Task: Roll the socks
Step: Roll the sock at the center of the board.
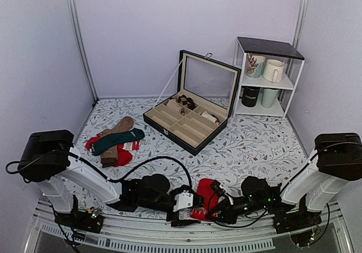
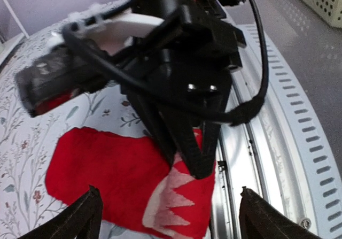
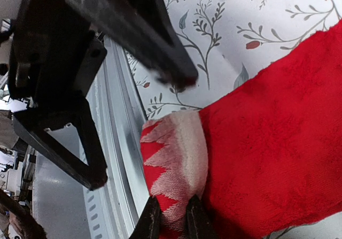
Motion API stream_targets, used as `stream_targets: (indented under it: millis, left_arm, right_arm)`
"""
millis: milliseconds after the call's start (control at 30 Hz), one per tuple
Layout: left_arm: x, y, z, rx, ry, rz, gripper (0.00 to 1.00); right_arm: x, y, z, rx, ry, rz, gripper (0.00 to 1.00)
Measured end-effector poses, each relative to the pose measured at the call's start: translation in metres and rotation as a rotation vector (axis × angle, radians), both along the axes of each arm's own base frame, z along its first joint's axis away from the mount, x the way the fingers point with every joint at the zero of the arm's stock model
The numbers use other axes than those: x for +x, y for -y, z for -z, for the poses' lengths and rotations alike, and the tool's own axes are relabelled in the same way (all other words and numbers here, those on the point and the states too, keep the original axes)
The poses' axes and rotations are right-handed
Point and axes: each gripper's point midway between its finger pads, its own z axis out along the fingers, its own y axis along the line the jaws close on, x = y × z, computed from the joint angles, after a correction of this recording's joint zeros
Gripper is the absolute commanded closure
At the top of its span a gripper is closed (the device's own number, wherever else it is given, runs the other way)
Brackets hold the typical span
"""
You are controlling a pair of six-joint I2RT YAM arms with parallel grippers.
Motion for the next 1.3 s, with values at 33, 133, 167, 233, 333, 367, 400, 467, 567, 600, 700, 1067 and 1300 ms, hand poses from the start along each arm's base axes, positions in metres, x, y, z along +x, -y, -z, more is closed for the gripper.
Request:
stream_targets:
  millis: [33, 133, 167, 233, 333, 367, 400, 467, 567, 600, 700, 1067, 1300]
  left_arm:
    - [-0.004, 0.003, 0.006, 0.018, -0.005, 0.017, 0.18]
    - [-0.009, 0.001, 0.021, 0.072, -0.014, 0.038, 0.30]
    - [-0.009, -0.001, 0.024, 0.086, -0.020, 0.039, 0.34]
    - [-0.011, -0.003, 0.027, 0.103, -0.025, 0.044, 0.37]
    - [-0.011, -0.006, 0.031, 0.121, -0.026, 0.040, 0.41]
    - [-0.010, -0.006, 0.032, 0.125, -0.025, 0.037, 0.43]
    - [-0.009, -0.007, 0.033, 0.131, -0.024, 0.032, 0.43]
    - [-0.008, -0.007, 0.034, 0.135, -0.020, 0.026, 0.43]
    - [-0.007, -0.005, 0.035, 0.140, -0.015, 0.019, 0.44]
    - [-0.006, -0.005, 0.036, 0.143, -0.014, 0.015, 0.46]
    - [-0.004, -0.006, 0.043, 0.159, -0.012, 0.007, 0.51]
    - [-0.003, -0.005, 0.044, 0.163, -0.007, 0.005, 0.67]
    - [-0.005, -0.002, 0.045, 0.185, -0.014, 0.023, 0.79]
  right_arm:
    - [0.000, 0.000, 0.000, 0.000, 0.000, 0.000, 0.94]
    - [0.000, 0.000, 0.000, 0.000, -0.001, 0.000, 0.94]
    - [0.000, 0.000, 0.000, 0.000, -0.001, 0.000, 0.94]
    - [0.000, 0.000, 0.000, 0.001, -0.004, -0.001, 0.94]
    - [0.000, 0.000, 0.000, 0.001, -0.005, -0.003, 0.94]
    - [0.000, 0.000, 0.000, 0.001, -0.006, -0.003, 0.94]
    - [0.000, 0.000, 0.000, 0.001, -0.007, -0.004, 0.94]
    - [0.001, 0.000, 0.000, 0.002, -0.009, -0.005, 0.94]
    - [0.000, 0.000, 0.000, 0.003, -0.011, -0.006, 0.94]
    - [0.000, 0.000, 0.000, 0.003, -0.012, -0.007, 0.94]
    - [0.000, 0.000, 0.000, 0.003, -0.014, -0.009, 0.94]
    - [0.001, 0.000, 0.001, 0.008, -0.025, -0.017, 0.94]
    - [0.001, 0.000, 0.001, 0.008, -0.032, -0.018, 0.94]
